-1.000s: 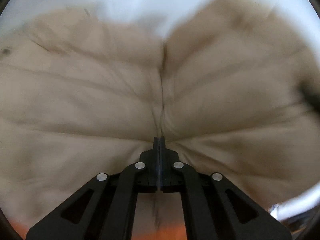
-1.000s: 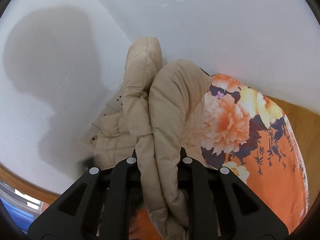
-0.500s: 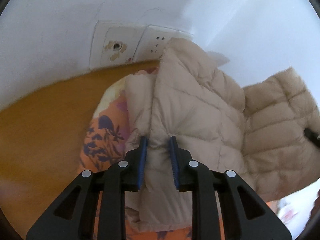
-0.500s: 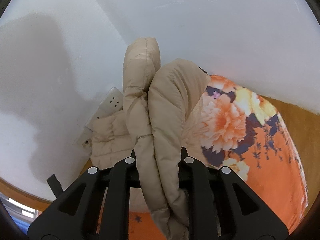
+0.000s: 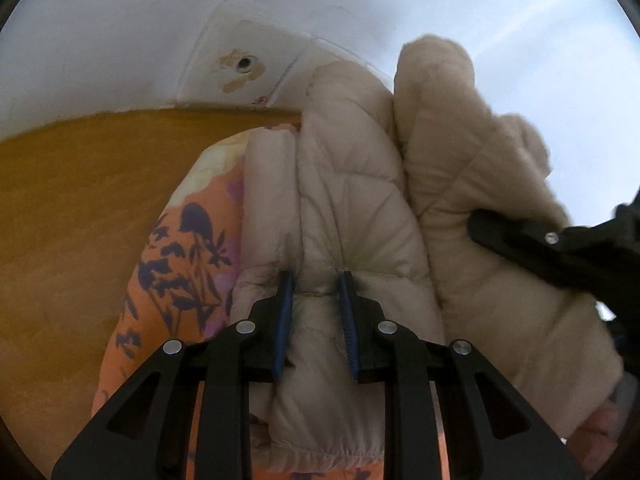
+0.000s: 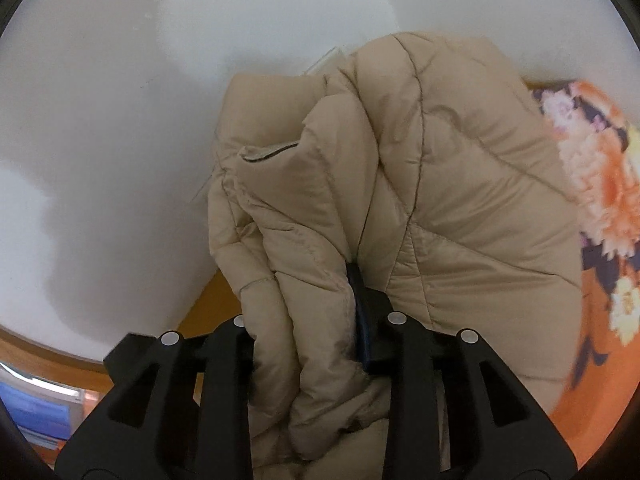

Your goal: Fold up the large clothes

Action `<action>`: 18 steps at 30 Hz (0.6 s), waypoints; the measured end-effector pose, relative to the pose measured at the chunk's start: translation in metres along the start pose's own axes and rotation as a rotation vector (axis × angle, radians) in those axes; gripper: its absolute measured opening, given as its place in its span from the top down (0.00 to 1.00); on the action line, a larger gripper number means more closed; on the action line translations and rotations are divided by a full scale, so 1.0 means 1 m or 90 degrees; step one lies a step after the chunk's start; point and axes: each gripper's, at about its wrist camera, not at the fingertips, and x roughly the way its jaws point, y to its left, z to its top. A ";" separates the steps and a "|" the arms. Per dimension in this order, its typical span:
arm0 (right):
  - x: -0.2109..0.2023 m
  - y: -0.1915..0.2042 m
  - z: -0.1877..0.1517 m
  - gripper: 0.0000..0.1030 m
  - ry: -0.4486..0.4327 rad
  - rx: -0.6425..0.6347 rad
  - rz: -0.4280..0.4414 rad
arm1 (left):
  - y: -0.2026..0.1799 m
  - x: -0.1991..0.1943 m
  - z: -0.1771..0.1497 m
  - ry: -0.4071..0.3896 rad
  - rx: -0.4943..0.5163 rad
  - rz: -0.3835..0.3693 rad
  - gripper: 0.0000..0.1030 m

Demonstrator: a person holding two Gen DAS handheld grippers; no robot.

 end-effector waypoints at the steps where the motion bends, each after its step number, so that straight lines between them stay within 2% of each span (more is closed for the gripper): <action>1: 0.003 -0.003 0.001 0.70 0.013 0.006 0.014 | 0.004 -0.002 -0.001 0.002 -0.004 -0.006 0.79; 5: 0.002 -0.010 -0.002 0.72 0.050 0.035 0.075 | 0.008 -0.001 -0.001 0.007 -0.007 -0.006 0.79; 9: 0.005 -0.005 -0.005 0.72 0.026 -0.008 0.069 | 0.015 -0.003 0.005 0.004 -0.027 -0.018 0.79; 11: 0.015 -0.007 -0.007 0.69 0.010 -0.029 0.078 | 0.021 -0.007 0.004 0.002 -0.042 -0.027 0.79; 15: 0.019 -0.013 -0.004 0.65 0.029 -0.006 0.103 | 0.040 -0.023 0.003 0.009 -0.065 -0.045 0.79; 18: 0.018 -0.025 0.004 0.51 0.048 0.028 0.160 | 0.055 -0.061 -0.001 -0.012 -0.082 -0.050 0.79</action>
